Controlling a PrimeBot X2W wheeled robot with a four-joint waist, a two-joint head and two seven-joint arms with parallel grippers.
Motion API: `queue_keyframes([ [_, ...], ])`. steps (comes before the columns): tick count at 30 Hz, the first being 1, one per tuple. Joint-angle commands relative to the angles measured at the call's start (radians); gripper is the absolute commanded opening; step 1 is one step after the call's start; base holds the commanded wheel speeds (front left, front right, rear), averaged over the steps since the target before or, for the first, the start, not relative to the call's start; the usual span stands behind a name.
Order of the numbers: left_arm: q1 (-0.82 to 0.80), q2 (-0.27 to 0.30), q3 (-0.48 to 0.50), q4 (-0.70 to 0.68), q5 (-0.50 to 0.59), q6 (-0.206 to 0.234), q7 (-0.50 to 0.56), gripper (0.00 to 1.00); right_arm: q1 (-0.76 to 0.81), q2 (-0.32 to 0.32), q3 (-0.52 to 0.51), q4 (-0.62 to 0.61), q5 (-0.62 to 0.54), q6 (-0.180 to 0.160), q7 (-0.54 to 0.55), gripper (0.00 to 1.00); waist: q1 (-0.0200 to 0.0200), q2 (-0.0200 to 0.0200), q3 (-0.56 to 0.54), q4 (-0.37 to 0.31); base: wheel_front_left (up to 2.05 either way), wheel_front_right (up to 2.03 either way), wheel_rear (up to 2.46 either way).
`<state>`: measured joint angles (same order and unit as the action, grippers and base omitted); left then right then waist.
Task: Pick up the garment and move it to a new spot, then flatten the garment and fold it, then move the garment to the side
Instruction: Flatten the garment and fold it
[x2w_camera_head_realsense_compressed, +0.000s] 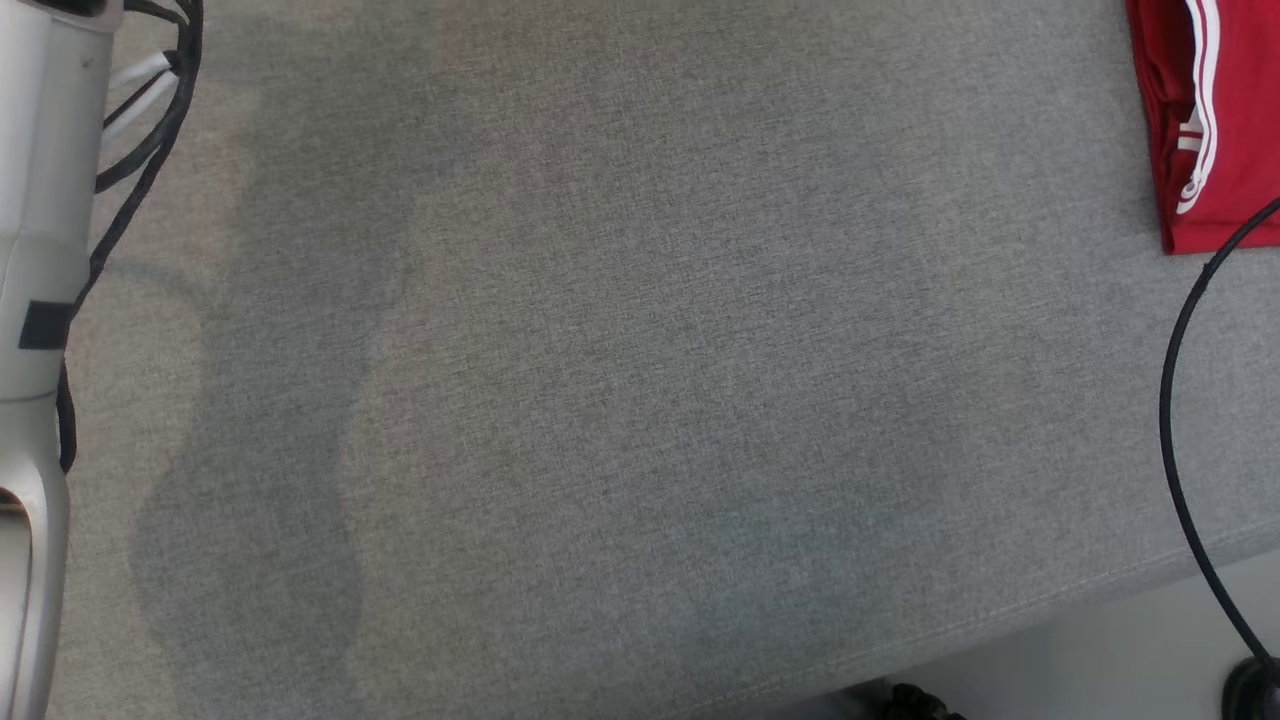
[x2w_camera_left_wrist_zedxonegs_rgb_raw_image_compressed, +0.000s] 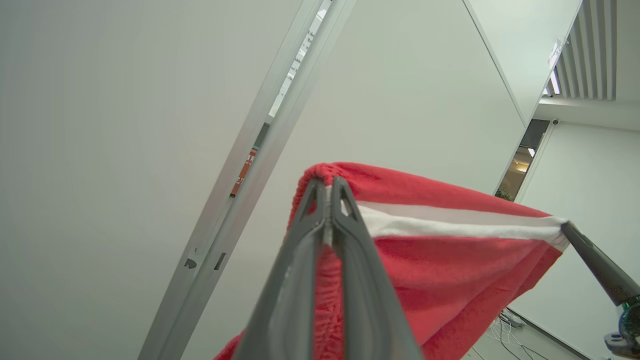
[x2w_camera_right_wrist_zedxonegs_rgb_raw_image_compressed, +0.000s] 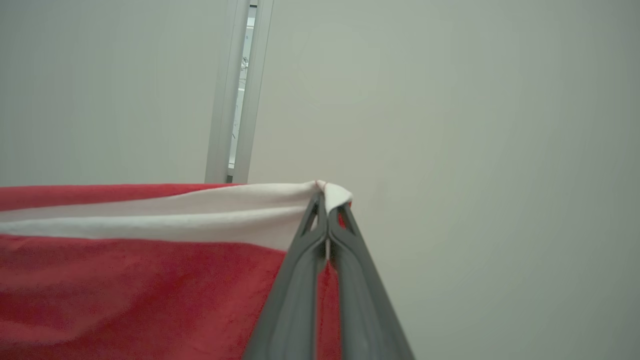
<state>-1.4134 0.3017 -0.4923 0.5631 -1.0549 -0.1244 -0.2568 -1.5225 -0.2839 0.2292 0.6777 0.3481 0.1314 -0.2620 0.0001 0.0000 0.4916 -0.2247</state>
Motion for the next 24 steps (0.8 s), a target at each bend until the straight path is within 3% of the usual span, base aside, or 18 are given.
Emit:
queue_keyframes([
  [1,0.031,0.003,-0.002,-0.002,0.002,-0.005,-0.006,0.00,0.049,-0.002,0.016,-0.007,-0.014,-0.002,-0.002,0.00,-0.0001,0.0000,0.023,-0.013,0.00,0.00,0.00],
  [6,0.179,-0.005,-0.057,-0.013,-0.001,-0.006,-0.008,0.00,0.209,-0.018,0.112,0.000,0.014,-0.002,-0.002,0.00,-0.0001,0.0000,0.015,-0.001,0.00,0.00,0.00],
  [14,0.524,-0.016,-0.161,-0.049,-0.005,-0.006,-0.008,0.00,0.510,-0.093,0.303,0.034,0.199,-0.002,0.103,0.00,-0.0001,0.0000,-0.059,0.015,0.00,0.00,0.00],
  [20,0.754,0.009,-0.213,-0.105,0.030,-0.007,-0.008,0.00,0.729,-0.203,0.358,-0.087,0.337,-0.002,0.278,0.00,-0.0001,0.0000,-0.169,0.032,0.00,0.00,0.00],
  [24,0.879,0.034,-0.249,-0.115,0.094,-0.007,-0.008,0.00,0.878,-0.270,0.335,-0.214,0.404,-0.002,0.416,0.00,-0.0001,0.0000,-0.248,0.040,0.00,0.00,0.00],
])
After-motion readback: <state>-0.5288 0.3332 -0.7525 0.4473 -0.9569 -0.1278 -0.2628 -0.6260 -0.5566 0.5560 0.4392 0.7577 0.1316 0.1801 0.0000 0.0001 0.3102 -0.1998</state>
